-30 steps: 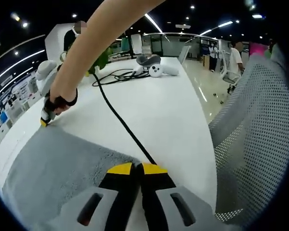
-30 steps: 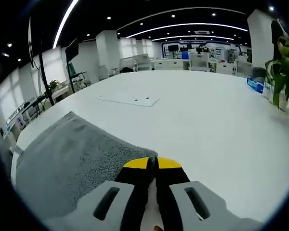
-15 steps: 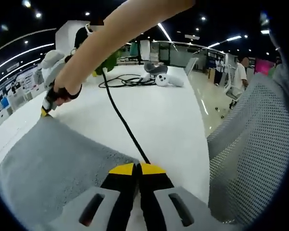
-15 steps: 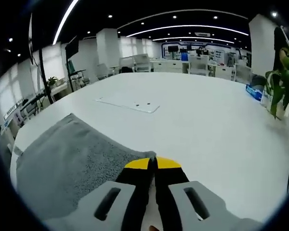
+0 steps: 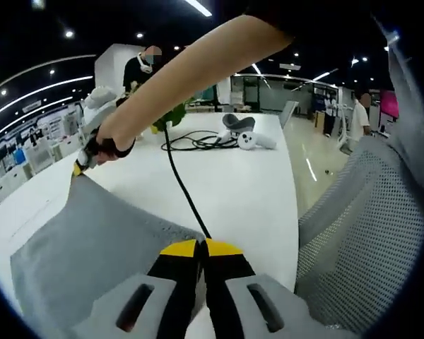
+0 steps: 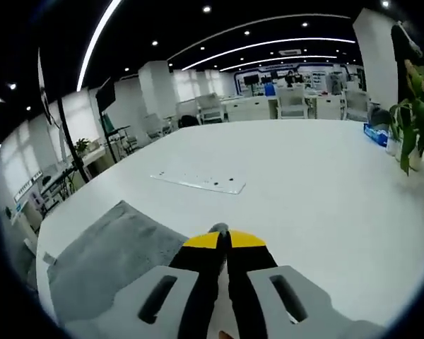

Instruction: Fold the towel on the table until its edges align and the towel forms a compact rectangular stack.

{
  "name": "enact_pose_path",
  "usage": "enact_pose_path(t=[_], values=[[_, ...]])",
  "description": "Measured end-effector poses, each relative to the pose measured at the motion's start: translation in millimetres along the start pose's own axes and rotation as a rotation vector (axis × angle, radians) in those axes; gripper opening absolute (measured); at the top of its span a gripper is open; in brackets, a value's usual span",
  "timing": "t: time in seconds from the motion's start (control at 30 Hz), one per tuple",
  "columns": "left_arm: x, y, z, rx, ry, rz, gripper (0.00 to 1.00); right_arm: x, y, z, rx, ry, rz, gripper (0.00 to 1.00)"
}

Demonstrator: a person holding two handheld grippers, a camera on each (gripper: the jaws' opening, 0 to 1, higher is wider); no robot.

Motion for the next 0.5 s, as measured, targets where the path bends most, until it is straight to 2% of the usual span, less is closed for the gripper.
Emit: enact_pose_path(t=[0.07,0.13,0.2,0.33,0.5], values=[[-0.8,0.9,7,0.003,0.007,0.004,0.02,-6,6.2,0,0.006,0.015,0.013,0.0],[-3.6,1.0,16,0.031,0.03,0.066,0.02,-13,16.0,3,0.012,0.031,0.021,0.0],[-6.3,0.6,27,0.029,0.06,0.076,0.02,-19,22.3,5,0.018,0.038,0.022,0.0],[-8.0,-3.7,43,0.04,0.103,0.116,0.02,-31,27.9,-4,0.031,0.063,0.013,0.0],[-9.0,-6.9,57,0.027,0.125,0.147,0.02,-47,36.1,-7,0.031,0.089,0.017,0.0]])
Point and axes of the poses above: the point that each gripper's makers call its tool centre point, and the gripper's own axes: z roughly backward along the fingers, x roughly to its right, y roughly out of its top, the point moved 9 cm from there along z, roughly backward along the fingers, and after that the axes turned 12 degrees about -y, right-handed, at the moved point
